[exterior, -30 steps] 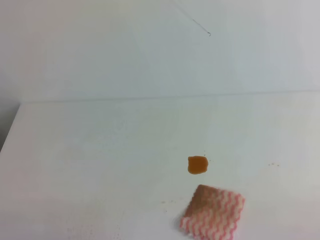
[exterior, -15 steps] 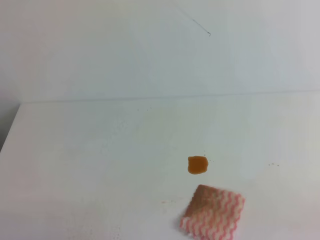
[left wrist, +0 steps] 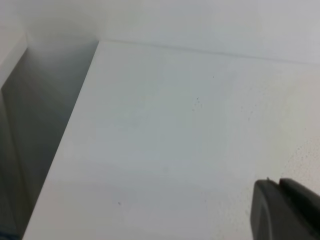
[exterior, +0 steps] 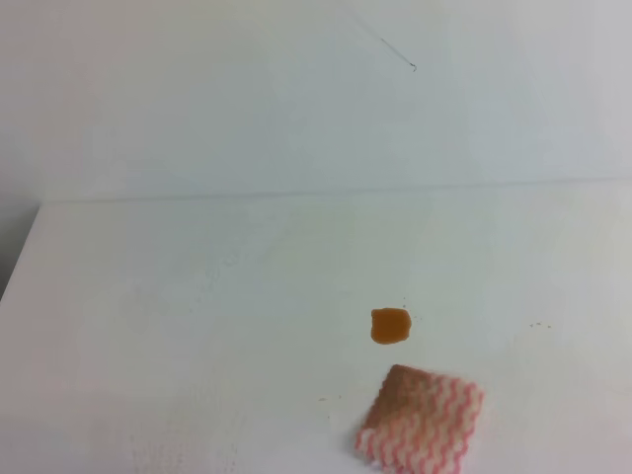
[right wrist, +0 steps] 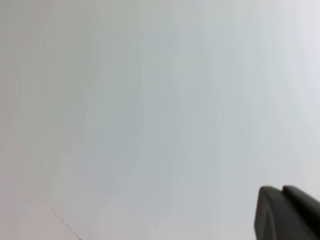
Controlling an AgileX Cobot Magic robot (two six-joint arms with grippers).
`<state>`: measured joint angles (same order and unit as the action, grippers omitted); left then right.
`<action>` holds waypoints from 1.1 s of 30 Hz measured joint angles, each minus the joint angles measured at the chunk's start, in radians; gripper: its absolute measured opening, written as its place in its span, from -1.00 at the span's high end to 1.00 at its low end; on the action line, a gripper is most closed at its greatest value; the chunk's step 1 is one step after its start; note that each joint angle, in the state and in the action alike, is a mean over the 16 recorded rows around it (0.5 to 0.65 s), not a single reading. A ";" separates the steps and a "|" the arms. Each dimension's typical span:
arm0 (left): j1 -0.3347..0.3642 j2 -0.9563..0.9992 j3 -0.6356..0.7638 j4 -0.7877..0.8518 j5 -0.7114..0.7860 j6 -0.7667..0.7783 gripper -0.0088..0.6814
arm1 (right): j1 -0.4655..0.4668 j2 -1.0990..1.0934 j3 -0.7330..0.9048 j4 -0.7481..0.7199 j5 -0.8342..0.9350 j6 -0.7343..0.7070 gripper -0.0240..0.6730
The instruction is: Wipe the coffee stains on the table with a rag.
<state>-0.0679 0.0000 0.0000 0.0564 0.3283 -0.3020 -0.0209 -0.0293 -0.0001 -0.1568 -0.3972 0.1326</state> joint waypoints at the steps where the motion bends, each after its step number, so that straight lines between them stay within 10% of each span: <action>1: 0.000 0.000 0.000 0.000 0.000 0.000 0.98 | 0.000 0.000 0.000 0.000 -0.015 0.000 0.94; 20: 0.000 0.000 0.000 0.000 0.000 0.000 0.98 | 0.000 0.004 -0.006 0.019 -0.067 0.008 0.94; 33: 0.000 0.000 0.000 0.000 0.000 0.000 0.98 | 0.000 0.093 -0.310 0.039 0.507 -0.038 0.94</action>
<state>-0.0679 0.0000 0.0000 0.0564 0.3283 -0.3020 -0.0205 0.0632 -0.3099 -0.1179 0.1098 0.0949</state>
